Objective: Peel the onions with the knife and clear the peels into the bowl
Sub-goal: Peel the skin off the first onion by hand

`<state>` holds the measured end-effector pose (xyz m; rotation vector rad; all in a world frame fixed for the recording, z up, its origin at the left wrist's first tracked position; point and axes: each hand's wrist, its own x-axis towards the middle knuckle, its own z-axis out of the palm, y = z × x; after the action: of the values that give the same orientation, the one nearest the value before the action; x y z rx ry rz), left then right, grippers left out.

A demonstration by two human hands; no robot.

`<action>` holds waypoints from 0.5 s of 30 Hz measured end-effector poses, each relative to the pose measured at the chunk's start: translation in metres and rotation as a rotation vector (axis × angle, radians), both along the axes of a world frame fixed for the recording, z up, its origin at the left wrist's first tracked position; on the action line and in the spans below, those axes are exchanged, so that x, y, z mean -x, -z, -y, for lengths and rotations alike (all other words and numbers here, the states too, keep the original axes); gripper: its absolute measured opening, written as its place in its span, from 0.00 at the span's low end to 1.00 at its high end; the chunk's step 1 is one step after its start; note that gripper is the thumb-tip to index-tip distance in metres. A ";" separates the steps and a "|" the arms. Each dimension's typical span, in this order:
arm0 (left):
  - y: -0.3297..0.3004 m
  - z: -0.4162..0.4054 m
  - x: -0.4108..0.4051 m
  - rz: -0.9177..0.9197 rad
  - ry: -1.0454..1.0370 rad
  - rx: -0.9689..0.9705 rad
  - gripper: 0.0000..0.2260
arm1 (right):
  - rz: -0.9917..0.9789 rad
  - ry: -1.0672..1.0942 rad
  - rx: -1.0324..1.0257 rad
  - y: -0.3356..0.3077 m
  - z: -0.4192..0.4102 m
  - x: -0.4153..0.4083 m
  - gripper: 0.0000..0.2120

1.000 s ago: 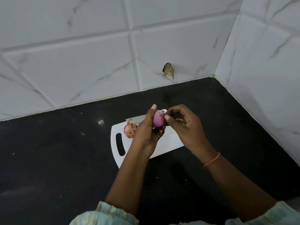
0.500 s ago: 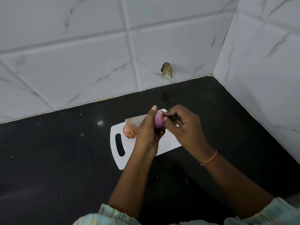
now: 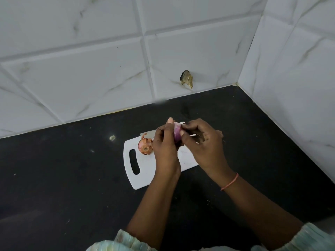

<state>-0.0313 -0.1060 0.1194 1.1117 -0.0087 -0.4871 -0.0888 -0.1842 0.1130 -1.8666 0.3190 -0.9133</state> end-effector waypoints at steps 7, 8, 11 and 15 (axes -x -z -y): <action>0.000 0.000 0.001 -0.007 -0.038 0.080 0.08 | -0.031 0.059 -0.038 0.000 0.002 0.001 0.04; 0.000 -0.001 0.001 -0.016 -0.035 0.093 0.07 | -0.032 0.064 -0.042 0.000 0.002 0.001 0.04; -0.001 -0.004 0.000 -0.037 -0.017 0.114 0.06 | -0.035 0.093 -0.058 0.000 0.005 0.002 0.04; 0.001 -0.006 -0.005 -0.119 0.027 0.105 0.10 | -0.054 0.119 -0.083 0.002 0.010 -0.001 0.04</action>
<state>-0.0259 -0.1004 0.1181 0.9792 0.0546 -0.5703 -0.0876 -0.1947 0.1112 -1.8134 0.4976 -0.9168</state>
